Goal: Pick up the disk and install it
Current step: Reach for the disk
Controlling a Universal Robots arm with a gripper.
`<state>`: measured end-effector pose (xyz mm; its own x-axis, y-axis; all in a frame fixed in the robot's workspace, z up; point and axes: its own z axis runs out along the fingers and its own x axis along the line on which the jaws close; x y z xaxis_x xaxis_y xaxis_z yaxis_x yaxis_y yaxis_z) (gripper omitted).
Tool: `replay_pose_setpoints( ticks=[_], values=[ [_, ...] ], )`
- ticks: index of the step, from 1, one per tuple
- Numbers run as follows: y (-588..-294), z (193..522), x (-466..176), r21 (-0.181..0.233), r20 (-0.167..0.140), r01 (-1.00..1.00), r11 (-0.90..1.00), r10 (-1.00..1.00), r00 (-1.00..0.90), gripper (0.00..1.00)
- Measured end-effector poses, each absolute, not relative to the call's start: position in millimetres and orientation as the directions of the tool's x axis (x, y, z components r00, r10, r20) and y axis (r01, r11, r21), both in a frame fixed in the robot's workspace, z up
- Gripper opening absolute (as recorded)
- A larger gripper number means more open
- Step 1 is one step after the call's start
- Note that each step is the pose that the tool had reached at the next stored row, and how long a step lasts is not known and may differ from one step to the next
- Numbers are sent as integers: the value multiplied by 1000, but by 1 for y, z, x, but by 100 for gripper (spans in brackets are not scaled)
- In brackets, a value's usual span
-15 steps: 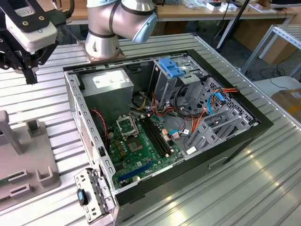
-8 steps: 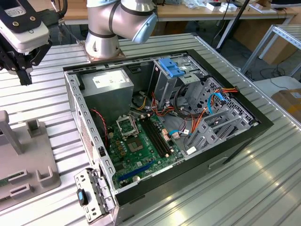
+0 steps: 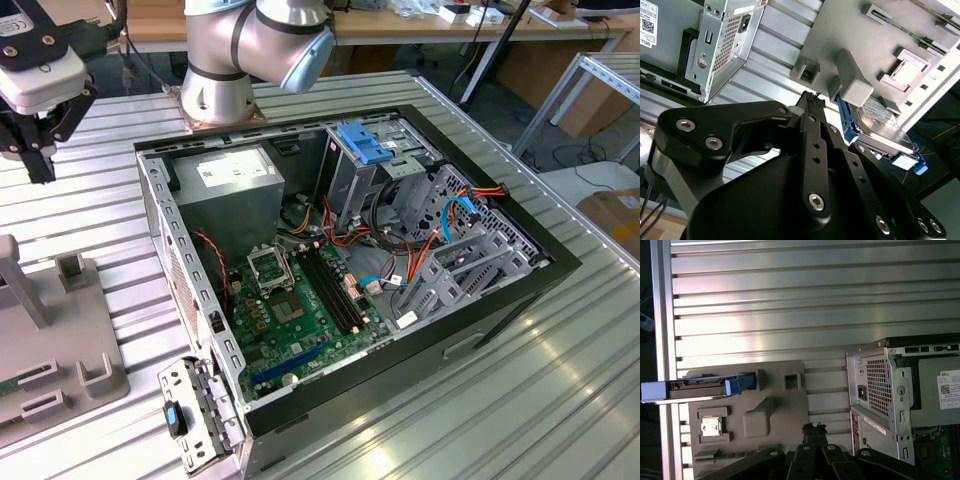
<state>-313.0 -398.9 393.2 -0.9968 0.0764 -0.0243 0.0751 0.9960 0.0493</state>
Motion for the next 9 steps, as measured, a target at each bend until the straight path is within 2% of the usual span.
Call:
replay_pose_setpoints(
  ticks=[9],
  values=[
    [-399,393,-320,49,-24,75,996,76,-997,11]
  ],
)
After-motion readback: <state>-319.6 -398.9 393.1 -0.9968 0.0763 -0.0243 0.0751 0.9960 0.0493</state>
